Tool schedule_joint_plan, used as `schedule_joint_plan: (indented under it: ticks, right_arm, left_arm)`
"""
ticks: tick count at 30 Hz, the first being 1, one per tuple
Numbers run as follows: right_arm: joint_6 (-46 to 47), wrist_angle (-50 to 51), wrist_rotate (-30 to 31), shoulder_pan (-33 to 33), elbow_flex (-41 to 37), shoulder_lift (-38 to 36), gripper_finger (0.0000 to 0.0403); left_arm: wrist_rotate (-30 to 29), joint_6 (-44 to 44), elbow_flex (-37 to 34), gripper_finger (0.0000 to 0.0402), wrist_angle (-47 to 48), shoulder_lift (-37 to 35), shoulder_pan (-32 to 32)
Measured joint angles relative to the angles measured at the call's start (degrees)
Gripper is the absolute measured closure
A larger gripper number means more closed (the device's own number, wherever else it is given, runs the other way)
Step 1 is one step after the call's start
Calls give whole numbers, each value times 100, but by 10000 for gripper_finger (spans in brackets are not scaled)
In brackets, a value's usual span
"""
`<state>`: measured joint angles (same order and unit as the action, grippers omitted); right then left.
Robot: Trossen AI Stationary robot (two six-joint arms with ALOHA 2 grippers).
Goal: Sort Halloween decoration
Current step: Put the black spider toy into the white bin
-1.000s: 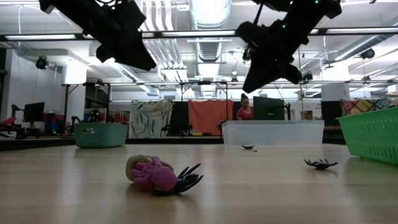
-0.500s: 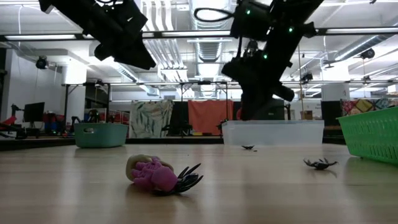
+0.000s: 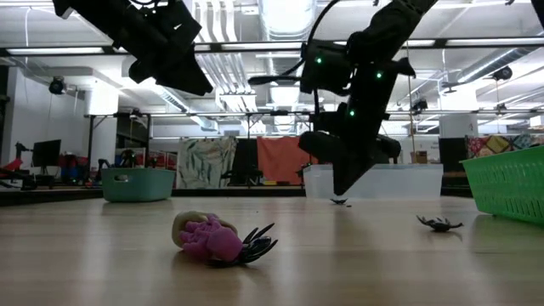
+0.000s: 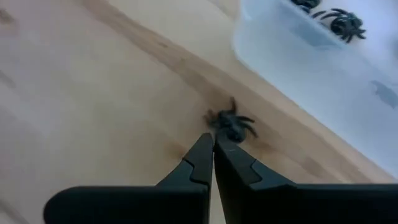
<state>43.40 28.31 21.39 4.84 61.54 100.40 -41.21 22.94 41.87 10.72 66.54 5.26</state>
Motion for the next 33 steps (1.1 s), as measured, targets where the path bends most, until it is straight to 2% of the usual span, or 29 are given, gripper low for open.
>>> schedule_joint_plan:
  ticks: [12,16,21,33]
  right_arm:
    - [-13,-40,113,83,2,269,394]
    - [-59,-141,-137,67,6,269,394]
    - [-290,-427,-836,-75,93,269,394]
    - [-1455,-466,-1320,-337,380,-115,394]
  left_arm:
    - [-33,0,0,287,-5,18,0]
    - [-35,2,0,287,-20,99,2]
    - [-31,2,0,287,-94,264,4]
    - [142,26,0,287,-267,802,195]
